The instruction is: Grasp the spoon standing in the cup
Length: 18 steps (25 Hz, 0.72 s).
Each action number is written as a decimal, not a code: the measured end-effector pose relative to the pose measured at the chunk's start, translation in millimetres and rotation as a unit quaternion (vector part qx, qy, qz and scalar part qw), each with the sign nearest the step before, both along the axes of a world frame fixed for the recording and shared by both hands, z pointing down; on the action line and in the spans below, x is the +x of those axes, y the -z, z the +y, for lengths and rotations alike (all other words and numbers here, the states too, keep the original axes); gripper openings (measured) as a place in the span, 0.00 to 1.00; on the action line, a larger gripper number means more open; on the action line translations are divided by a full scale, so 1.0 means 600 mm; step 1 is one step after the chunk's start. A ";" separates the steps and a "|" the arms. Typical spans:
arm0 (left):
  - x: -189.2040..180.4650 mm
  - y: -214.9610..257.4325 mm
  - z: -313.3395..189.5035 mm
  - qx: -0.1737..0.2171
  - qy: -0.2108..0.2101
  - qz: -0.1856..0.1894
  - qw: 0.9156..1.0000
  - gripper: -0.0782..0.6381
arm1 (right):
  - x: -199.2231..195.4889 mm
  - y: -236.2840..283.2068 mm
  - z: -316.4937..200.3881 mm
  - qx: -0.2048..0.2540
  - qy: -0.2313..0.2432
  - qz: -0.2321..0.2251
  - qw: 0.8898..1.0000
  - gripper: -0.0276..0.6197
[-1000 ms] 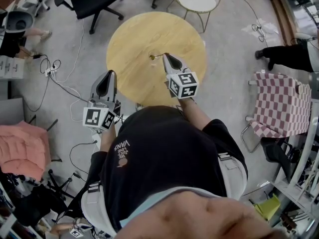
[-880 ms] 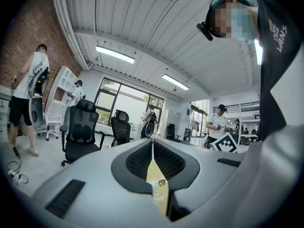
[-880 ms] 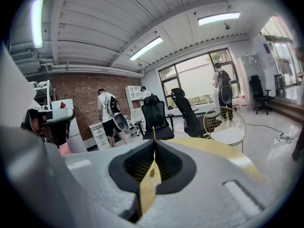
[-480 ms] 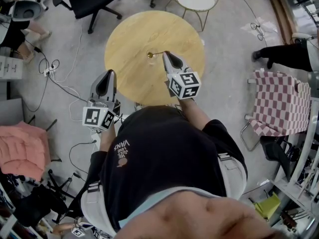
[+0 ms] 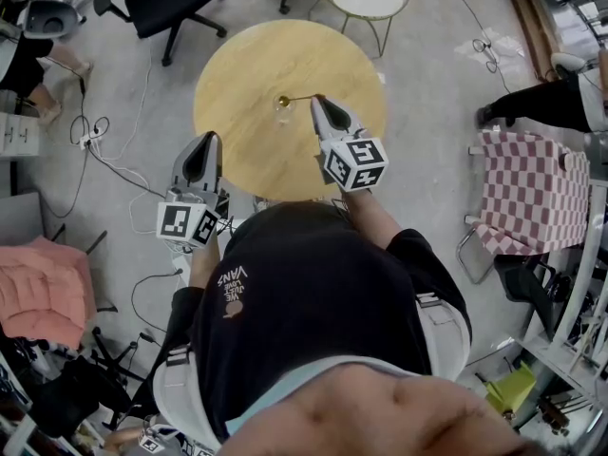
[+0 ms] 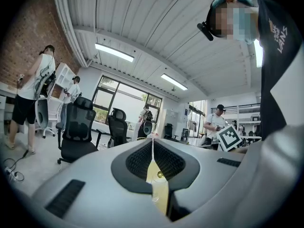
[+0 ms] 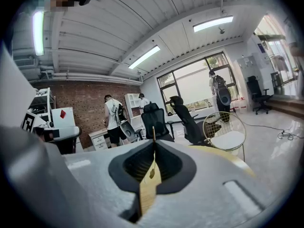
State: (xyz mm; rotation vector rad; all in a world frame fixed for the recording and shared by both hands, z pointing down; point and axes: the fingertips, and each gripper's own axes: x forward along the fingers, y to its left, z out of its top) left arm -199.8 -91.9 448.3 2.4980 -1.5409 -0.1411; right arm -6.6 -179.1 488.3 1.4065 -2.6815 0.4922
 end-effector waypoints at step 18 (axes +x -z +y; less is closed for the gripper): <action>0.026 -0.004 -0.023 0.003 -0.018 -0.001 1.000 0.13 | 0.041 0.057 -0.001 0.024 -0.017 -0.037 0.999 0.05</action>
